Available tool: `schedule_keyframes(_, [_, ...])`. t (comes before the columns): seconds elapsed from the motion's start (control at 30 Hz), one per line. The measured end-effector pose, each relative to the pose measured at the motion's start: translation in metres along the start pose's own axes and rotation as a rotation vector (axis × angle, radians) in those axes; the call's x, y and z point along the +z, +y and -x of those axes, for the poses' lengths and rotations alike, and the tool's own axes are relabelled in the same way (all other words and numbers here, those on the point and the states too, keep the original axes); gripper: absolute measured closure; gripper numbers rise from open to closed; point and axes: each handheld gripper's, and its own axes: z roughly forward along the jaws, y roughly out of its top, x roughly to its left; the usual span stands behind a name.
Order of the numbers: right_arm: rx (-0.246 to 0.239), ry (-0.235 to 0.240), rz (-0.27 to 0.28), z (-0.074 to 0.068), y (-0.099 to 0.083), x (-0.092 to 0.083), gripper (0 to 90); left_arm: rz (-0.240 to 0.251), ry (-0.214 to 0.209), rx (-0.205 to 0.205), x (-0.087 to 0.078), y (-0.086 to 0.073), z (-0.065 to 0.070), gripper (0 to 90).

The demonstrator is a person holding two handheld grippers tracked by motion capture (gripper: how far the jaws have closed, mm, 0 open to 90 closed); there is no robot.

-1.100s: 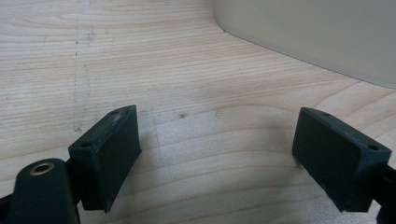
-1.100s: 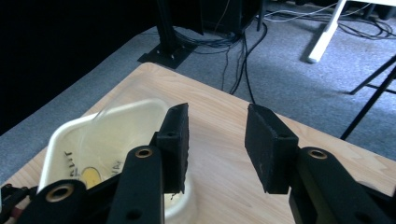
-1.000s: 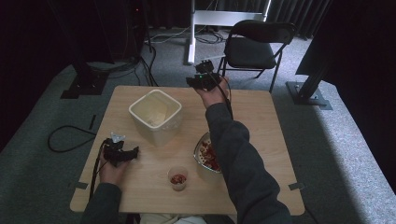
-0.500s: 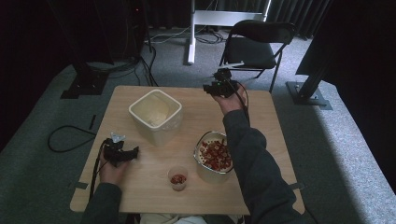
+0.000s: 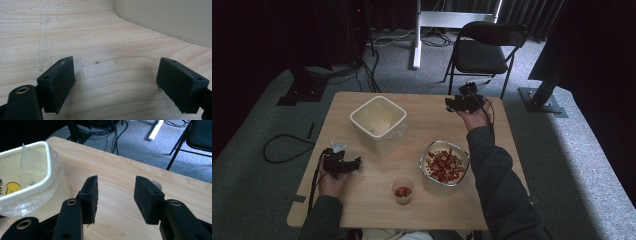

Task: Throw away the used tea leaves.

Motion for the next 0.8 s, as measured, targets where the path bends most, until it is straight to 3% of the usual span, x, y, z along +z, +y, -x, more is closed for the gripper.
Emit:
schedule_keyframes(0.37, [0.002, -0.017, 0.010, 0.021, -0.031, -0.014, 50.6, 0.002, -0.004, 0.003, -0.002, -0.002, 0.001, 17.3])
schedule_keyframes(0.6, [0.019, -0.027, 0.005, 0.032, -0.061, -0.018, 47.5, 0.026, -0.016, 0.013, -0.011, -0.010, 0.010, 32.8])
schedule_keyframes(0.8, [0.036, -0.055, -0.017, 0.043, -0.092, -0.017, 46.3, 0.014, -0.045, 0.040, -0.015, -0.011, 0.015, 33.5])
